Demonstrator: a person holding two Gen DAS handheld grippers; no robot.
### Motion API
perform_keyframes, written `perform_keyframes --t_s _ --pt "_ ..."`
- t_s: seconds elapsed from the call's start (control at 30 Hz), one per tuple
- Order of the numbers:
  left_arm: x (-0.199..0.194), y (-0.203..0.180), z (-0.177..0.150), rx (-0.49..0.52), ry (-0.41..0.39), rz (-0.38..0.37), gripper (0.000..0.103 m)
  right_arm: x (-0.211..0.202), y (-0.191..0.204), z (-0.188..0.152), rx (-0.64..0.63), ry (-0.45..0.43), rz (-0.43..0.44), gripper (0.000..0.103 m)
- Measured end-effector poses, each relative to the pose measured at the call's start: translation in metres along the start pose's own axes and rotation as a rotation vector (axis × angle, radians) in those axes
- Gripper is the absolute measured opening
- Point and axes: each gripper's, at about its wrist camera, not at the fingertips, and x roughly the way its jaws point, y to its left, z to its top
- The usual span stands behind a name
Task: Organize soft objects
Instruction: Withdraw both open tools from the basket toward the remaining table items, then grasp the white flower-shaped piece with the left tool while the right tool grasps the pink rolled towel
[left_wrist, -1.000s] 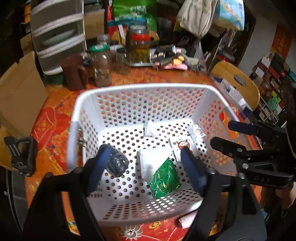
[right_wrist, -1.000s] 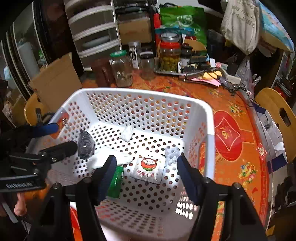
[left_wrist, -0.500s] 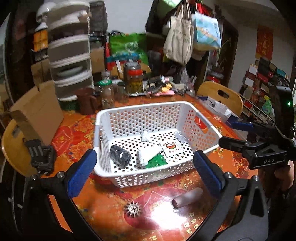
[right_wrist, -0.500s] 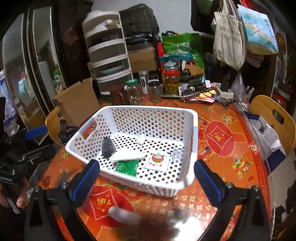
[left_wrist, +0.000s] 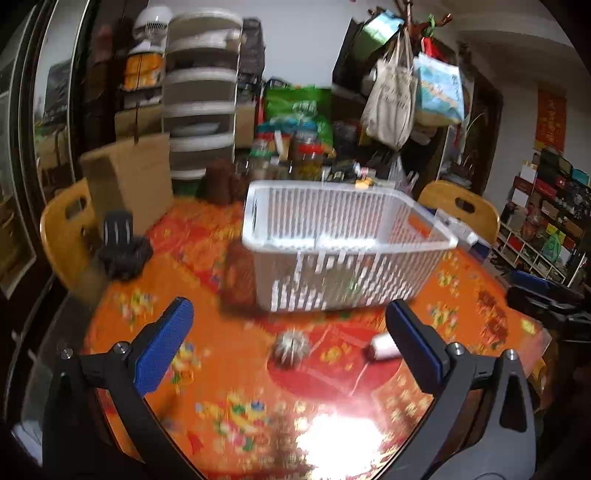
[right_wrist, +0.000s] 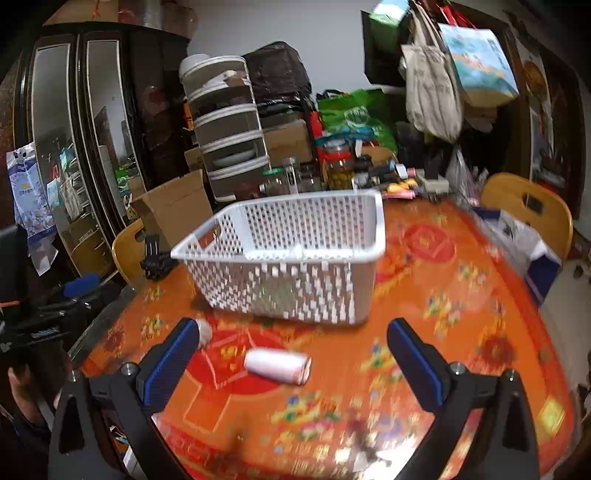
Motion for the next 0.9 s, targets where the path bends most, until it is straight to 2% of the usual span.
perform_keyframes --t_s 0.13,0.23,0.43,0.57,0.67,0.77,0.83,0.9 --pt "0.034 0.004 -0.027 0.002 0.079 0.032 0.103 0.015 0.0 -0.027 0.022 0.053 0.013 0.101" --pt "0.058 0.004 -0.037 0.007 0.118 0.03 0.103 0.032 -0.006 -0.037 0.051 0.091 0.028 0.101" --pt "0.103 0.001 -0.05 0.028 0.204 0.033 0.103 0.065 -0.01 -0.048 0.074 0.138 0.01 0.101" --pt "0.122 -0.002 -0.052 0.033 0.222 0.031 0.102 0.084 -0.002 -0.052 0.055 0.174 0.018 0.101" --pt "0.131 -0.006 -0.052 0.052 0.23 0.045 0.098 0.094 0.0 -0.052 0.056 0.182 0.03 0.101" --pt "0.137 -0.007 -0.051 0.057 0.248 0.05 0.09 0.099 -0.001 -0.051 0.064 0.183 0.038 0.101" --pt "0.141 -0.008 -0.05 0.059 0.262 0.052 0.081 0.101 -0.001 -0.051 0.065 0.187 0.044 0.101" --pt "0.144 -0.008 -0.049 0.059 0.263 0.058 0.077 0.105 0.0 -0.052 0.062 0.194 0.046 0.101"
